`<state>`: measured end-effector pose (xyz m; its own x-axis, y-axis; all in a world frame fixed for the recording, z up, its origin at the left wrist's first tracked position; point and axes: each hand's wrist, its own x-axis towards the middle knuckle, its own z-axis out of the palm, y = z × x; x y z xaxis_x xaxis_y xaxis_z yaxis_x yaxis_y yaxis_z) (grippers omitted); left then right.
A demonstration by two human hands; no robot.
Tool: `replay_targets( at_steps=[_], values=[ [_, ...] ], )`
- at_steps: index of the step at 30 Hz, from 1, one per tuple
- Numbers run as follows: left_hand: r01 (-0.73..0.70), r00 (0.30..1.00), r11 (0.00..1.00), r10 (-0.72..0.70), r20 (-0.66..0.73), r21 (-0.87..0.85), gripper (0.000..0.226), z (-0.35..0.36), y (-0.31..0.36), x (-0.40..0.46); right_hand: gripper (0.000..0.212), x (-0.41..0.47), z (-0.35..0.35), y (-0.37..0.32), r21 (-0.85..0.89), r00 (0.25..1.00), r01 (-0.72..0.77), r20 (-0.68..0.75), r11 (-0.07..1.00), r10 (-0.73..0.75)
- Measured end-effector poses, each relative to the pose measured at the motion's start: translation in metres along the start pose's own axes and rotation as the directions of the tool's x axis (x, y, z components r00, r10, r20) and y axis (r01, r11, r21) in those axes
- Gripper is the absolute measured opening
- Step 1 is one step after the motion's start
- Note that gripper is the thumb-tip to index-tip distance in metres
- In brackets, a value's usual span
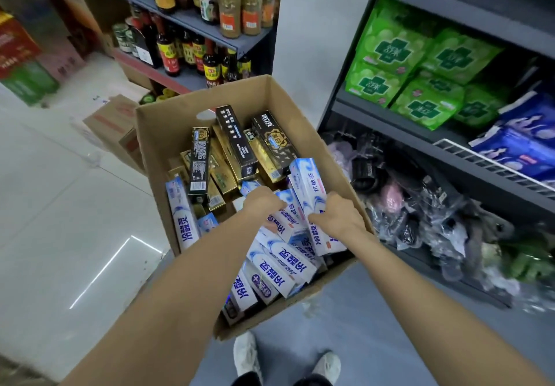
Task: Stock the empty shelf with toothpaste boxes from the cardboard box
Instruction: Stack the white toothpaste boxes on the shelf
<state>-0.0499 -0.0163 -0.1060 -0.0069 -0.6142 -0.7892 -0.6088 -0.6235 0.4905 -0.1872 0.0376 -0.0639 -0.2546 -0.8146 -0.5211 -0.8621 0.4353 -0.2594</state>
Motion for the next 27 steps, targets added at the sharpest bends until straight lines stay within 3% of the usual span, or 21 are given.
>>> replay_targets(
  at_steps=[4, 10, 11, 13, 15, 17, 19, 21, 23, 27],
  values=[
    [0.085, 0.992, 0.996, -0.084, -0.095, 0.003, 0.038, 0.006, 0.002, 0.007, 0.048, -0.013, -0.009, 0.004, 0.035, 0.998, 0.051, -0.042, 0.998, -0.049],
    [0.142, 0.980, 0.988, -0.149, -0.134, -0.066, 0.043, 0.005, -0.003, 0.012, 0.049, -0.017, -0.020, 0.004, 0.363, 0.988, 0.136, -0.120, 0.922, -0.098],
    [0.124, 0.978, 0.989, -0.135, -0.156, -0.082, 0.053, 0.007, -0.005, 0.014, 0.046, -0.018, -0.023, 0.003, 0.424, 0.989, 0.137, -0.115, 0.895, -0.097],
    [0.124, 0.963, 0.990, -0.136, -0.231, -0.068, 0.064, 0.007, -0.004, 0.008, 0.040, -0.021, -0.029, 0.002, 0.604, 0.993, 0.114, -0.093, 0.789, -0.073],
    [0.055, 0.963, 0.988, -0.091, -0.255, -0.145, 0.053, 0.006, -0.005, 0.000, 0.028, -0.026, -0.036, 0.003, 0.806, 0.998, 0.065, -0.053, 0.588, -0.037],
    [-0.069, 0.970, 0.954, -0.004, -0.241, -0.293, 0.018, 0.002, -0.001, -0.014, 0.023, -0.031, -0.047, 0.008, 0.938, 0.999, 0.021, -0.009, 0.346, -0.035],
    [-0.173, 0.969, 0.927, 0.100, -0.225, -0.332, 0.019, -0.002, 0.010, -0.041, 0.031, -0.034, -0.059, 0.017, 0.982, 0.999, 0.007, 0.003, 0.190, -0.051],
    [-0.356, 0.929, 0.879, 0.297, -0.219, -0.317, 0.007, -0.003, 0.034, -0.073, 0.031, -0.036, -0.076, 0.029, 0.988, 0.999, 0.023, -0.019, 0.150, -0.028],
    [-0.548, 0.832, 0.797, 0.492, -0.254, -0.252, 0.005, 0.000, 0.068, -0.099, 0.027, -0.040, -0.098, 0.043, 0.988, 0.999, 0.055, -0.054, 0.143, -0.007],
    [-0.784, 0.608, 0.619, 0.752, -0.254, -0.042, 0.034, 0.021, 0.140, -0.135, 0.017, -0.046, -0.152, 0.085, 0.972, 0.976, 0.215, -0.218, 0.093, 0.018]
  ],
)
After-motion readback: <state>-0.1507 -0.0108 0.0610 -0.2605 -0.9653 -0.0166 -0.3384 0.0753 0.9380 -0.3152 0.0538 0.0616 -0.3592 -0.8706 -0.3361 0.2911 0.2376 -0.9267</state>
